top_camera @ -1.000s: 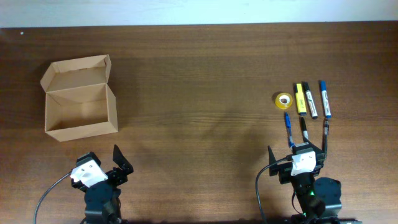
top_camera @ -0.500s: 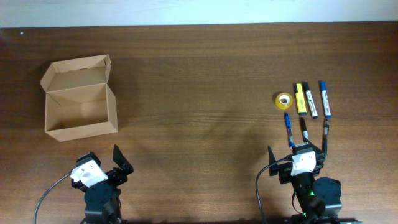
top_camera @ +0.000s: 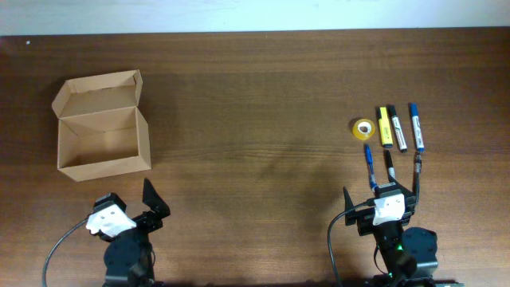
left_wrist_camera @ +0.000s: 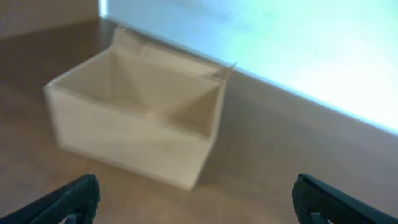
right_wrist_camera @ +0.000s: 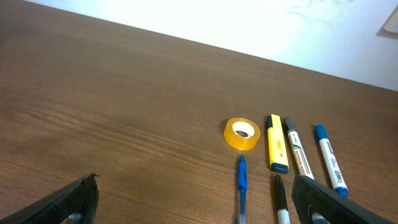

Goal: Pack container

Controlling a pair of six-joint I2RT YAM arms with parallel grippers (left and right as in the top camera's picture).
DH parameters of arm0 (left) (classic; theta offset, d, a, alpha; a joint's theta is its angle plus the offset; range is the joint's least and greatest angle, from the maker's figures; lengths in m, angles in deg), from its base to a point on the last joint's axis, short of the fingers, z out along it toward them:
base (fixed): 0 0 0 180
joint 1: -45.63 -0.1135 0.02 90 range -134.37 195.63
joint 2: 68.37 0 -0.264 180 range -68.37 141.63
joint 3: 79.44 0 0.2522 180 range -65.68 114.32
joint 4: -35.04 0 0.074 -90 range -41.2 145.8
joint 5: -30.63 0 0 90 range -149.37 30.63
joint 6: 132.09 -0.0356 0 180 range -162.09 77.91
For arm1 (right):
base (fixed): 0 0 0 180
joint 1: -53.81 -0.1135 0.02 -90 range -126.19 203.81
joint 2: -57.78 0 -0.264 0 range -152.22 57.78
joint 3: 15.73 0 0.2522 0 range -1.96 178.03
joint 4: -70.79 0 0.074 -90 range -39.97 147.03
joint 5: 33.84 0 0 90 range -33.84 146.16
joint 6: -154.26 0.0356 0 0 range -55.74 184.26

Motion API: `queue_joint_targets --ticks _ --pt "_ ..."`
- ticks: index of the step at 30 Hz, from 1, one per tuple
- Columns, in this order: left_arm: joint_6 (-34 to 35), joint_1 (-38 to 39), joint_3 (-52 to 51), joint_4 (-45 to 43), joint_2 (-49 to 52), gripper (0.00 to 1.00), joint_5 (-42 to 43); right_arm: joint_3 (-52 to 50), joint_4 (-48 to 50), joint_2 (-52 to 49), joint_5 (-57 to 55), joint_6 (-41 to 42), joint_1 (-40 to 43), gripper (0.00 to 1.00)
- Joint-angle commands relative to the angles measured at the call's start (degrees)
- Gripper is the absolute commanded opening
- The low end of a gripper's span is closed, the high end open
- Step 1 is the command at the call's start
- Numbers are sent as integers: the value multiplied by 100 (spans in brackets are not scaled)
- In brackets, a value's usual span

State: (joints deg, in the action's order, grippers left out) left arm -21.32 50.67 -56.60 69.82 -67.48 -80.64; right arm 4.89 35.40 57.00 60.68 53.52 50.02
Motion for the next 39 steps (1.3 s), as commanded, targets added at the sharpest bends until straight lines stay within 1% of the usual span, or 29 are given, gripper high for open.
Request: queue_joint_targets --ticks 1,5,7,10,13,17,19,22,25,27,29,31,36,39 --pt "33 -33 -24 -149 -59 100 691 -44 4 63 -7 7 11 99" --pt "33 -33 66 -164 76 100 1329 -44 4 63 -9 4 11 99" --pt "33 -33 227 -164 308 100 1456 -44 4 63 -9 7 11 99" --pt "28 -33 791 -149 977 100 1464 -44 4 63 -9 7 11 99" --pt "-9 -33 1738 4 1993 100 1467 -44 4 63 -9 4 11 99" --pt "-295 -33 3515 944 3604 100 1467 -44 4 63 -9 4 11 99" --pt "-376 -33 4594 1652 4448 100 1467 -44 4 63 -9 4 11 99" --pt "-686 -33 6046 2691 5545 100 1469 -44 4 63 -9 4 11 99" --pt "-949 -33 7171 3545 6430 100 1462 -44 4 63 -9 7 11 99" --pt "-997 -33 7613 3864 6841 100 1495 -44 4 63 -9 7 11 99" --pt "-997 -33 7879 4124 7123 100 1700 -44 4 63 -9 7 11 99" --pt "-997 -33 7914 4188 7259 100 1810 -44 4 63 -9 4 11 99" --pt "-953 -35 7914 4393 7764 100 1714 -44 4 63 -9 4 11 99" --pt "-953 -37 7914 4581 8179 100 1427 -44 4 63 -9 4 11 99"
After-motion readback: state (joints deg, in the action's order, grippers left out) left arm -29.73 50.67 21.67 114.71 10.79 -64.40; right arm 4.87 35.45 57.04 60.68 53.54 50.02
